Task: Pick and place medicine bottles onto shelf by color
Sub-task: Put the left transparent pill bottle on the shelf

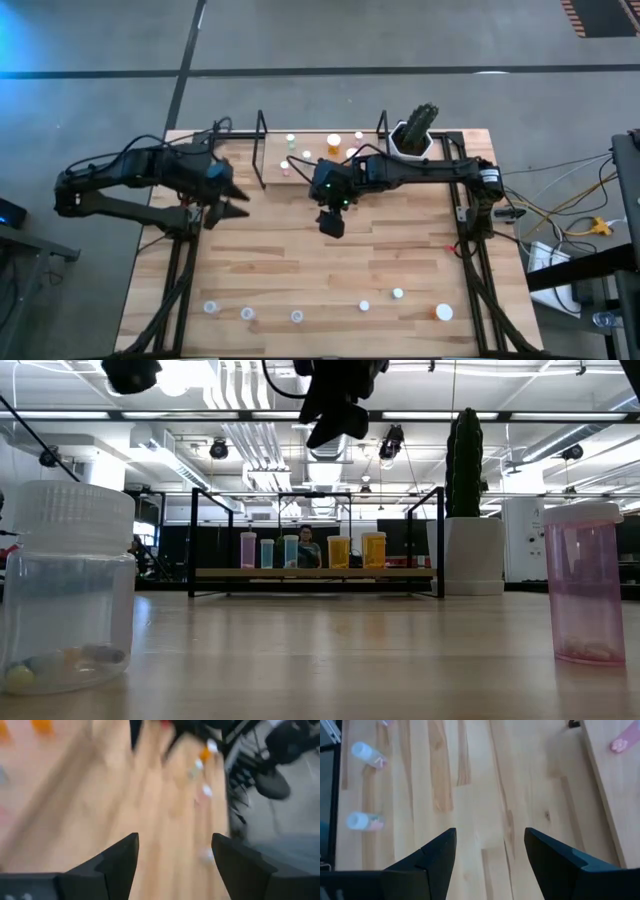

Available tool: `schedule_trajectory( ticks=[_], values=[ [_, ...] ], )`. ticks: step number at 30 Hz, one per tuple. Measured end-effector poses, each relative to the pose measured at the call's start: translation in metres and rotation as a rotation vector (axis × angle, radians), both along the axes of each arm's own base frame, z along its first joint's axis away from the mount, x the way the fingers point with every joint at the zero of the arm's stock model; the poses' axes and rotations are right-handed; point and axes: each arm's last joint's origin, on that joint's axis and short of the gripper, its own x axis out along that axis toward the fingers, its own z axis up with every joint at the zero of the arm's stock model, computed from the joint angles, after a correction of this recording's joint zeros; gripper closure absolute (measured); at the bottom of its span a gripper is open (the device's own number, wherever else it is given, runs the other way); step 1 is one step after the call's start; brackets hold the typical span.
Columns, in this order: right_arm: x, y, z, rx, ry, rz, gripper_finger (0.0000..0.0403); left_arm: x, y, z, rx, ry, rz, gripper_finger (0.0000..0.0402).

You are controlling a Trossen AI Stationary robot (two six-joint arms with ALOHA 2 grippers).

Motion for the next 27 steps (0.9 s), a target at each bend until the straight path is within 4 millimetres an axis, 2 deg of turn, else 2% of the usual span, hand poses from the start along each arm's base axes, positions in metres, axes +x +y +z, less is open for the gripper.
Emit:
schedule_trajectory(
  ticks=[3,6,10,18,24,27],
  values=[
    [0.000,0.000,-0.003,-0.008,0.008,0.011,0.0179,-0.004,-0.005,-0.009,-0.107,0.141,-0.008,0.0166],
    [0.000,0.000,-0.004,-0.013,0.007,0.017,0.0179,-0.008,-0.012,-0.015,-0.137,0.236,-0.037,0.0166],
    [0.000,0.000,-0.003,-0.023,-0.001,0.032,0.0179,-0.005,-0.023,-0.018,-0.145,0.287,-0.104,0.0166],
    [0.001,0.000,-0.003,-0.024,-0.006,0.032,0.0179,0.012,-0.061,-0.032,0.021,0.352,-0.447,0.0166],
    [0.001,0.000,-0.003,-0.029,-0.009,0.037,0.0179,0.033,-0.088,-0.064,0.037,0.543,-0.507,0.0166],
    [0.001,0.000,-0.004,-0.029,-0.007,0.037,0.0179,0.038,-0.103,-0.082,0.009,0.634,-0.603,0.0166]
  ],
)
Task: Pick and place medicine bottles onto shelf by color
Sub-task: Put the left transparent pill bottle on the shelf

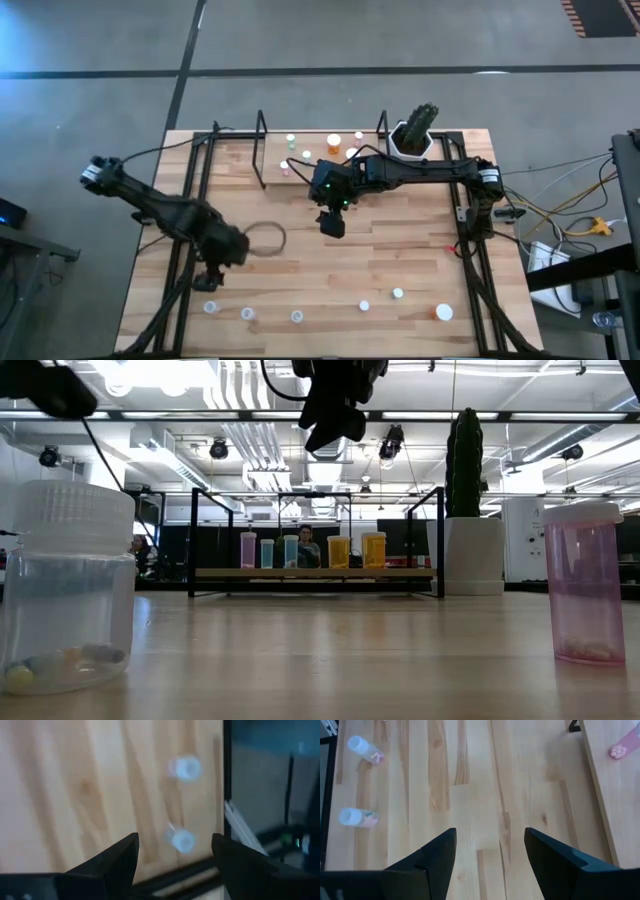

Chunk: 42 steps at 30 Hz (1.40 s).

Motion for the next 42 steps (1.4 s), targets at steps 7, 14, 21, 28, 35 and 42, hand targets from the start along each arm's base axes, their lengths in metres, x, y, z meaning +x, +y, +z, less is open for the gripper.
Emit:
schedule_trajectory(
  ticks=[7,14,21,28,35,42],
  values=[
    [0.000,0.000,-0.001,0.001,0.005,-0.002,0.0179,-0.011,-0.050,-0.034,0.129,0.073,-0.230,0.0166],
    [0.000,0.000,-0.001,-0.010,0.002,0.014,0.0179,-0.017,-0.077,-0.054,0.191,0.058,-0.076,0.0166],
    [0.000,0.000,-0.001,-0.017,0.000,0.025,0.0179,-0.030,-0.086,-0.063,0.198,0.065,-0.059,0.0166],
    [0.000,0.000,-0.001,-0.015,0.001,0.022,0.0179,-0.046,-0.094,-0.082,0.209,0.091,-0.056,0.0166],
    [0.000,0.000,-0.001,-0.011,0.002,0.015,0.0179,-0.052,-0.096,-0.095,0.227,0.091,-0.005,0.0166],
    [0.000,0.000,-0.001,-0.015,0.003,0.012,0.0179,-0.048,-0.097,-0.101,0.259,0.051,0.018,0.0179]
  ],
)
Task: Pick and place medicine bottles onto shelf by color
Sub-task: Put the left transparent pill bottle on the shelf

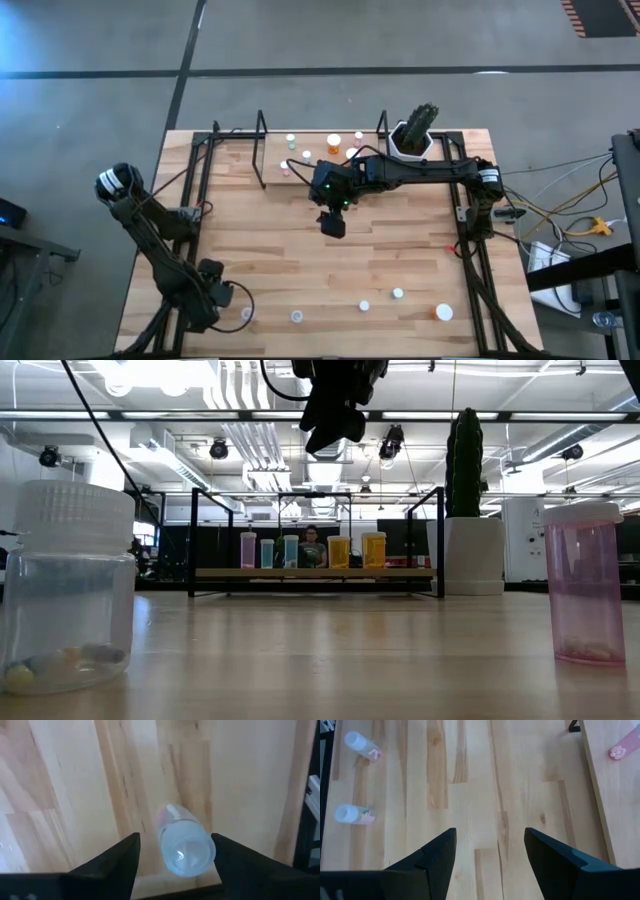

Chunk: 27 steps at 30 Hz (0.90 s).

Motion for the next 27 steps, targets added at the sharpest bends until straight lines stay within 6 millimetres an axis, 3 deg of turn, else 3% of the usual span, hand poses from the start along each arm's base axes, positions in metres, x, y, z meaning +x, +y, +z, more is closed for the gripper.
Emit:
schedule_trajectory(
  ticks=[9,14,19,24,27],
  values=[
    [-0.002,-0.001,0.003,-0.012,-0.003,-0.019,0.0179,0.001,-0.001,-0.005,0.021,0.011,0.001,0.0250],
    [-0.015,0.000,0.020,-0.013,-0.026,-0.019,0.0179,-0.001,0.003,0.001,0.013,0.016,0.003,0.0284],
    [-0.035,-0.001,0.041,-0.062,-0.039,-0.044,0.0179,-0.005,0.023,0.021,-0.004,0.024,0.105,0.0284],
    [-0.049,-0.002,0.059,-0.123,-0.089,-0.060,0.0179,0.004,0.052,0.047,-0.085,-0.101,0.289,0.0277],
    [-0.054,-0.003,0.059,-0.125,-0.088,-0.062,0.0179,0.014,0.075,0.064,-0.107,-0.219,0.429,0.0275]
  ],
)
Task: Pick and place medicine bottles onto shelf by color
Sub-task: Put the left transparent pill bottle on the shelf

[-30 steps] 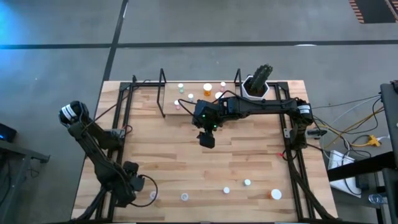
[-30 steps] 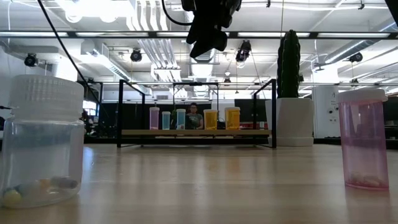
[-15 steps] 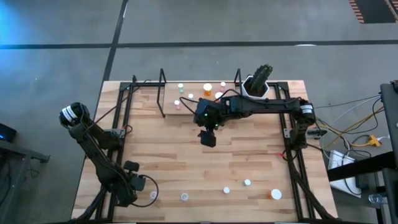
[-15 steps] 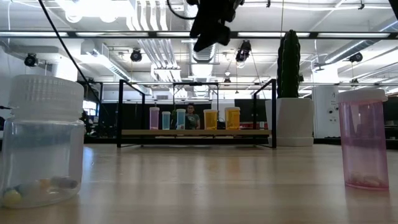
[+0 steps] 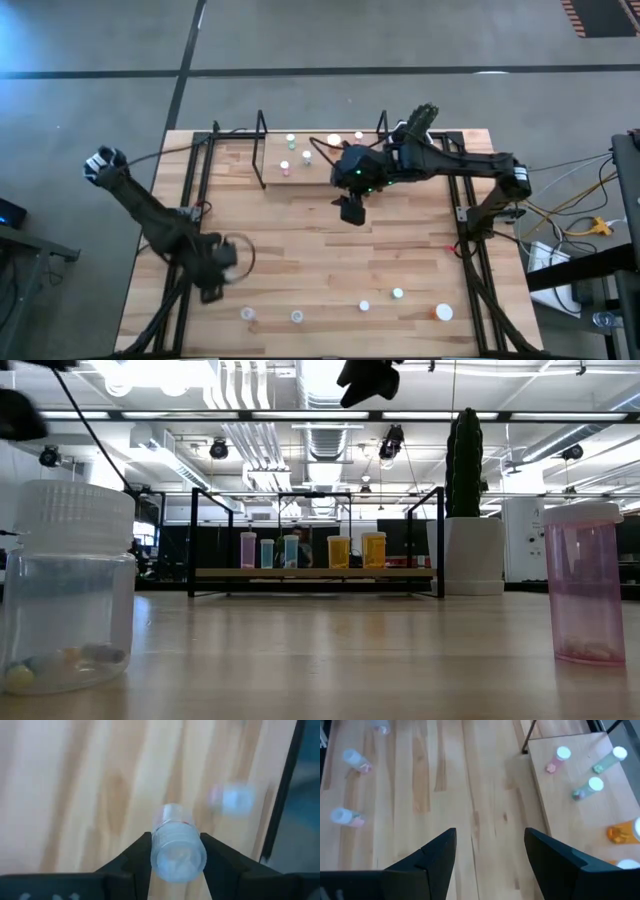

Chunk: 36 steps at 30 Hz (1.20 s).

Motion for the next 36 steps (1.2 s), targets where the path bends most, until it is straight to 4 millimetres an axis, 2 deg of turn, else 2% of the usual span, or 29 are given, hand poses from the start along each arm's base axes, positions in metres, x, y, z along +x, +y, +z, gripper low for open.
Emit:
schedule_trajectory(
  ticks=[4,10,14,18,22,27,31,36],
  values=[
    [-0.003,0.000,-0.015,0.011,0.048,-0.010,0.0179,0.013,0.034,0.023,0.022,-0.142,0.165,0.0274],
    [-0.006,-0.001,-0.055,0.069,0.167,-0.074,0.0179,0.036,0.082,0.054,0.125,-0.280,0.294,0.0273],
    [-0.014,0.000,-0.075,0.111,0.232,-0.140,0.0179,0.061,0.111,0.075,0.134,-0.285,0.336,0.0273],
    [-0.022,0.000,-0.079,0.157,0.250,-0.216,0.0179,0.092,0.143,0.090,0.086,-0.249,0.381,0.0272],
    [-0.027,0.000,-0.079,0.187,0.248,-0.264,0.0179,0.123,0.173,0.093,0.151,-0.155,0.357,0.0272],
    [-0.028,0.000,-0.078,0.201,0.242,-0.285,0.0179,0.160,0.215,0.087,0.201,-0.067,0.363,0.0272],
    [-0.029,0.001,-0.076,0.218,0.237,-0.309,0.0179,0.176,0.250,0.085,0.225,-0.046,0.393,0.0272],
    [-0.030,0.002,-0.074,0.208,0.231,-0.291,0.0179,0.179,0.302,0.082,0.239,-0.033,0.506,0.0272]
  ],
)
